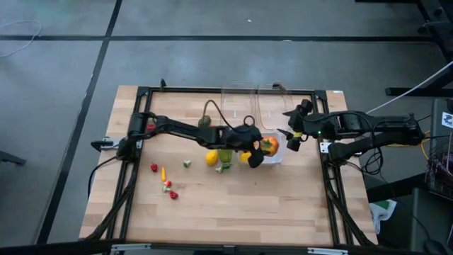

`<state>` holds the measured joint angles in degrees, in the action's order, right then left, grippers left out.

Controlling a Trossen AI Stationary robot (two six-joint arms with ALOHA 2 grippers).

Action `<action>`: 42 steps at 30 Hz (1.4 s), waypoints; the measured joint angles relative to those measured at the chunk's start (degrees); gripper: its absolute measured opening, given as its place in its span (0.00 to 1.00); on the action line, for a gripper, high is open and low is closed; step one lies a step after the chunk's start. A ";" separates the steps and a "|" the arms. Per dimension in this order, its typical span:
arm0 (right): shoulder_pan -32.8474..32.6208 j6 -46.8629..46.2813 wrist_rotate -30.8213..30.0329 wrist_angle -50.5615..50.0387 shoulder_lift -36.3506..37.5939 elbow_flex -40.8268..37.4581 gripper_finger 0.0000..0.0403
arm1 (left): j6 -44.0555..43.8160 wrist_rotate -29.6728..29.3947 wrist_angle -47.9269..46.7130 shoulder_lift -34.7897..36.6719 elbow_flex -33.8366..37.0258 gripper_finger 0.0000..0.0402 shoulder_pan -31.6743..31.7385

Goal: Sort produce into baskets
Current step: Put the big persimmon into the white bin

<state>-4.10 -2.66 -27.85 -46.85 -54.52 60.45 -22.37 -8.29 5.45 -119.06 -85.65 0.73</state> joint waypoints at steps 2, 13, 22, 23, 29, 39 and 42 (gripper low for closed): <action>0.00 0.00 0.26 -0.15 0.16 -0.02 0.74 | -0.02 0.01 -0.26 -1.84 -0.35 0.82 0.00; 0.00 0.00 0.39 0.00 -0.06 -0.04 0.74 | 2.99 -1.25 -0.88 -5.49 -0.39 0.82 0.11; 0.00 -0.02 0.41 0.02 -0.09 -0.04 0.74 | 11.09 -2.08 -2.16 -5.47 -0.39 0.82 -0.24; 0.00 -0.02 0.41 0.02 -0.09 -0.04 0.74 | 12.05 -2.06 -2.30 -5.47 -0.39 0.82 -0.24; 0.00 -0.04 0.41 0.02 -0.09 -0.04 0.74 | 13.21 -2.06 -2.90 -5.47 -0.39 0.82 -0.22; 0.00 -0.04 0.43 0.00 -0.09 -0.07 0.74 | 11.88 -2.04 -3.49 -5.47 -0.37 0.82 -0.22; 0.00 -0.04 0.43 0.02 -0.09 -0.07 0.74 | 11.87 -2.04 -3.45 -5.47 -0.37 0.82 -0.22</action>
<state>-4.10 -2.70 -27.42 -46.83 -54.61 60.38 -10.50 -10.33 2.00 -124.53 -86.02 0.51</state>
